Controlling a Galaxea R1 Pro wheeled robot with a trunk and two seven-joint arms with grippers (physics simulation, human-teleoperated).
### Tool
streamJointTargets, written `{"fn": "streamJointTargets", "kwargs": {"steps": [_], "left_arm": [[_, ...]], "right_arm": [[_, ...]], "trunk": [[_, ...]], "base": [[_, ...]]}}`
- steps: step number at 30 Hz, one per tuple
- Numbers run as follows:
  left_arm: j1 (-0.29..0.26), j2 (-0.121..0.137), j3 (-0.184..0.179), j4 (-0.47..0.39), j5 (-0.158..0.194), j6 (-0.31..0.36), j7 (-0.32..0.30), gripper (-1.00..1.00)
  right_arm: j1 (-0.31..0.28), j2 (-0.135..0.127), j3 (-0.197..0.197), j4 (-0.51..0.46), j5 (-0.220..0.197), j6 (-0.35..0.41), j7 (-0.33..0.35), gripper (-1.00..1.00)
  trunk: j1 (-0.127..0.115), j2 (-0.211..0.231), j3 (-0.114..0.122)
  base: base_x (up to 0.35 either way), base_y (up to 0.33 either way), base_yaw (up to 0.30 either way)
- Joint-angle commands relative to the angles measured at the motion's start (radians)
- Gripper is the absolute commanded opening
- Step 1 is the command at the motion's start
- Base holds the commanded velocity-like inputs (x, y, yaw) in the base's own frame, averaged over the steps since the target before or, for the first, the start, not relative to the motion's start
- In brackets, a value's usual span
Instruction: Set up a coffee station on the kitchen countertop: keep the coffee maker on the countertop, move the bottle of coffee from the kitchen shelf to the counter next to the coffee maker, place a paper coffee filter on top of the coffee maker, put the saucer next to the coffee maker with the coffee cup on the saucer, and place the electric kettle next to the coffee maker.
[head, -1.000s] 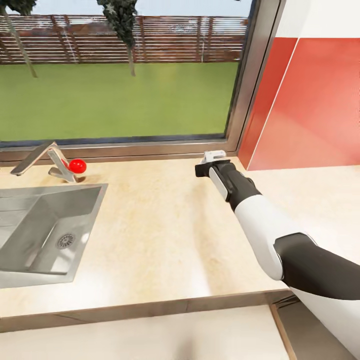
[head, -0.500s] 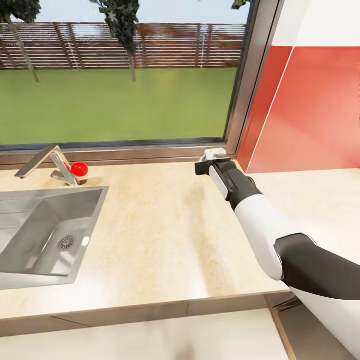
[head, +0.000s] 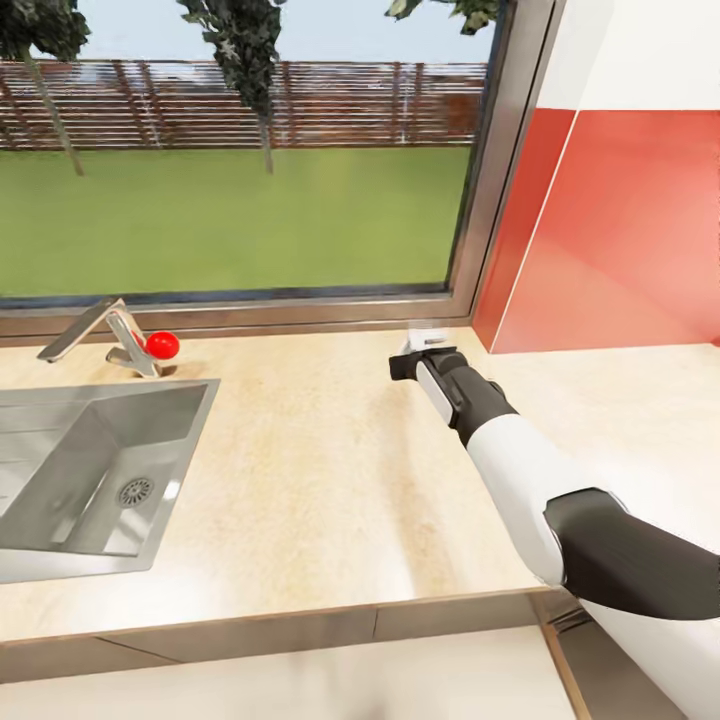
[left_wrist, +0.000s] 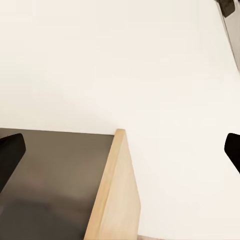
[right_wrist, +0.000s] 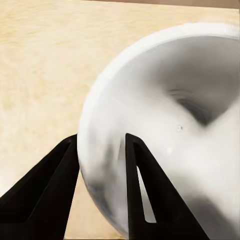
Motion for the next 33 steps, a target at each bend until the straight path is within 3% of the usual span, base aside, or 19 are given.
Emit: {"fn": "streamJointTargets", "kwargs": {"steps": [1, 4, 8, 21, 33], "left_arm": [[0.000, 0.000, 0.008, -0.001, -0.011, -0.002, 0.002, 1.00], [0.000, 0.000, 0.008, -0.001, -0.011, -0.002, 0.002, 1.00], [0.000, -0.001, 0.008, -0.001, -0.011, -0.001, 0.002, 1.00], [-0.002, -0.013, 0.010, -0.003, -0.009, -0.003, 0.003, 1.00], [-0.002, -0.010, 0.011, -0.003, -0.009, -0.004, 0.003, 1.00]], "right_arm": [[0.009, 0.000, 0.004, -0.003, -0.008, 0.002, -0.007, -1.00], [0.041, 0.000, 0.004, -0.010, -0.008, -0.021, -0.007, -1.00], [0.069, 0.000, 0.006, -0.007, -0.007, -0.123, -0.007, -1.00], [0.074, 0.000, 0.009, -0.005, -0.007, -0.132, -0.006, -1.00], [0.074, 0.000, 0.009, -0.007, -0.007, -0.132, -0.006, -1.00]], "trunk": [[0.001, -0.002, 0.000], [0.001, -0.002, 0.005], [0.001, -0.002, 0.011], [0.001, -0.002, 0.032], [0.001, -0.002, 0.050]], "base": [[0.000, 0.000, 0.000], [0.000, 0.000, 0.000], [0.000, 0.000, 0.000], [0.000, 0.000, 0.000], [0.000, 0.000, 0.000]]}}
